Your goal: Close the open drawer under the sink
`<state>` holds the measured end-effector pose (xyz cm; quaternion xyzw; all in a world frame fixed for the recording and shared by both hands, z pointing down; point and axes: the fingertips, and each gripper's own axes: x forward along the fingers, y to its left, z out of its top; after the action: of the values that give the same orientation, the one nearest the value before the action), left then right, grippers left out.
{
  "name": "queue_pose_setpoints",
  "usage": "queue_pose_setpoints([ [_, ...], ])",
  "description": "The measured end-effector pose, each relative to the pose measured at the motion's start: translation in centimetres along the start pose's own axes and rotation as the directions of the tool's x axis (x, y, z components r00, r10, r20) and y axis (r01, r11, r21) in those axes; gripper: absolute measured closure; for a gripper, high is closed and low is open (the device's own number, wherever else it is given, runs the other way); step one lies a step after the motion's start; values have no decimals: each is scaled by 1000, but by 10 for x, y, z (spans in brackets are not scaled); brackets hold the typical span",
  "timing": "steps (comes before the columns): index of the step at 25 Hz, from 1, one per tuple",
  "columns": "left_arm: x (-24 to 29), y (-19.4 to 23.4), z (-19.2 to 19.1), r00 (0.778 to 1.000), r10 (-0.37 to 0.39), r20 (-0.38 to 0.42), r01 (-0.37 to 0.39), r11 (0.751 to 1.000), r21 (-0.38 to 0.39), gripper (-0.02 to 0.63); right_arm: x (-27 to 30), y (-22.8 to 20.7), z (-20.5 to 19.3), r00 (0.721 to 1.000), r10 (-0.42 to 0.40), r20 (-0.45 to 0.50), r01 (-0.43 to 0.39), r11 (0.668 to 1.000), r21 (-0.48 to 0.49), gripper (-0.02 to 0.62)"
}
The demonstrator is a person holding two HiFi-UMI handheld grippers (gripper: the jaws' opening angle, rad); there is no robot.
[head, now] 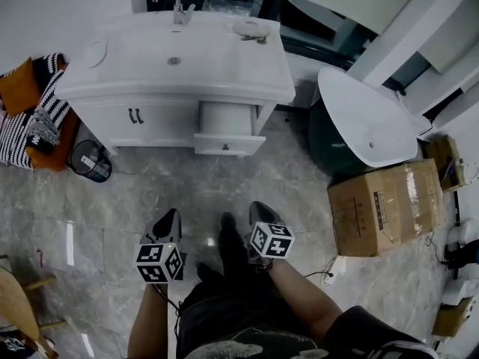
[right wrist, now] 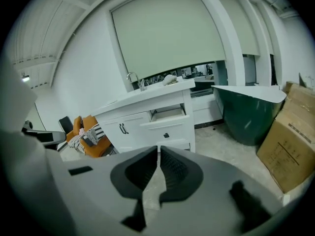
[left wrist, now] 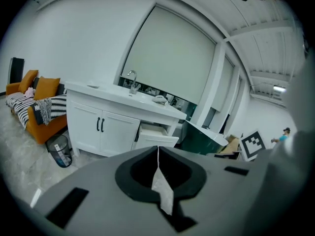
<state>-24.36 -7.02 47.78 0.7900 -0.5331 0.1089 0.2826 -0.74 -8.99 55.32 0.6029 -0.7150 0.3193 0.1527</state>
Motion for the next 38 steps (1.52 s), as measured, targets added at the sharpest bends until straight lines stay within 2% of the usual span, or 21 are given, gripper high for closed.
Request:
queue_pose_setpoints([
  [6,29,20,3,1000,11,-5,-11,1000,-1,589,54,-3,4,1000,-16,7,16,1000,-10,565],
  [11,74,37,-1,998,32,-46,-32,999,-9,589,117,-19,7,999,-40,-28,38,998,-43,561],
  [16,128,51,-9,997,14,-79,-16,999,-30,589,188,-28,1,995,-31,-94,26,998,-62,475],
  [20,170,68,-17,992,36,-120,-42,998,-53,589,237,-25,-1,991,-21,-129,12,997,-76,468],
  [25,212,76,-31,983,29,-180,-40,997,-63,589,285,-30,-3,990,-37,-137,29,998,-61,468],
  [32,253,89,-37,978,39,-206,-56,995,-78,589,340,-45,-5,984,-75,-161,57,992,-112,468],
  [38,268,92,-37,979,42,-201,-62,994,-92,589,358,-43,-10,981,-70,-183,45,990,-136,468],
])
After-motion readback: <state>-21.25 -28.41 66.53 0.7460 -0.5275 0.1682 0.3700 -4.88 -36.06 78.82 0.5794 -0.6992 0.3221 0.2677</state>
